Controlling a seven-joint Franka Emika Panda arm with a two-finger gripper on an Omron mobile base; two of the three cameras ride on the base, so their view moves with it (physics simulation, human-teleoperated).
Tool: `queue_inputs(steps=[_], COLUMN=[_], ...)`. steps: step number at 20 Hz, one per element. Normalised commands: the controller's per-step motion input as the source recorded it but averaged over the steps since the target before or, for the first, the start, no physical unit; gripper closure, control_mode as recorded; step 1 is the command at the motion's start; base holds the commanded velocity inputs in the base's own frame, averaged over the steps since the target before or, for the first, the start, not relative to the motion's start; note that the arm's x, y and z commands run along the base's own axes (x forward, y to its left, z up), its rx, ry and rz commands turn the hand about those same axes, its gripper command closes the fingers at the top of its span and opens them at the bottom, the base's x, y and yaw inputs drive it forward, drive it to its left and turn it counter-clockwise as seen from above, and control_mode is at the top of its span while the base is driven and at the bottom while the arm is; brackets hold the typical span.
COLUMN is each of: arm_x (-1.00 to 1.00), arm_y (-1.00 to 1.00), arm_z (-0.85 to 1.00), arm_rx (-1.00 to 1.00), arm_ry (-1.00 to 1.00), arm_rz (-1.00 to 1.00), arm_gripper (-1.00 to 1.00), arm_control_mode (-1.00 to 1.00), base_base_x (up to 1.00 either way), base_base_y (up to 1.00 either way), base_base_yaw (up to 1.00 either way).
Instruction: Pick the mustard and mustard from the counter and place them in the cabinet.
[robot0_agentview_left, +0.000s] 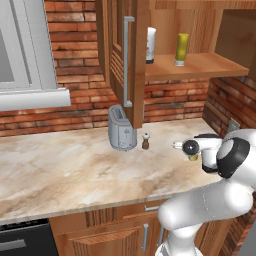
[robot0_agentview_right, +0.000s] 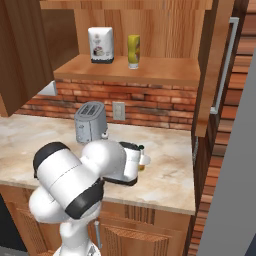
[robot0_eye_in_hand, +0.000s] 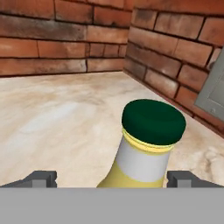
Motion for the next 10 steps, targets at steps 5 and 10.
queue_inputs(steps=[5, 10], arm_x=[0.15, 0.00], arm_y=[0.00, 0.00], arm_z=[-0.03, 0.00], arm_rx=[0.02, 0.00], arm_ry=[-0.04, 0.00], arm_rz=[0.00, 0.00], arm_gripper=[-1.00, 1.00], arm_control_mode=[-1.00, -1.00], base_base_x=[0.00, 0.00], base_base_y=[0.00, 0.00], base_base_yaw=[0.00, 0.00])
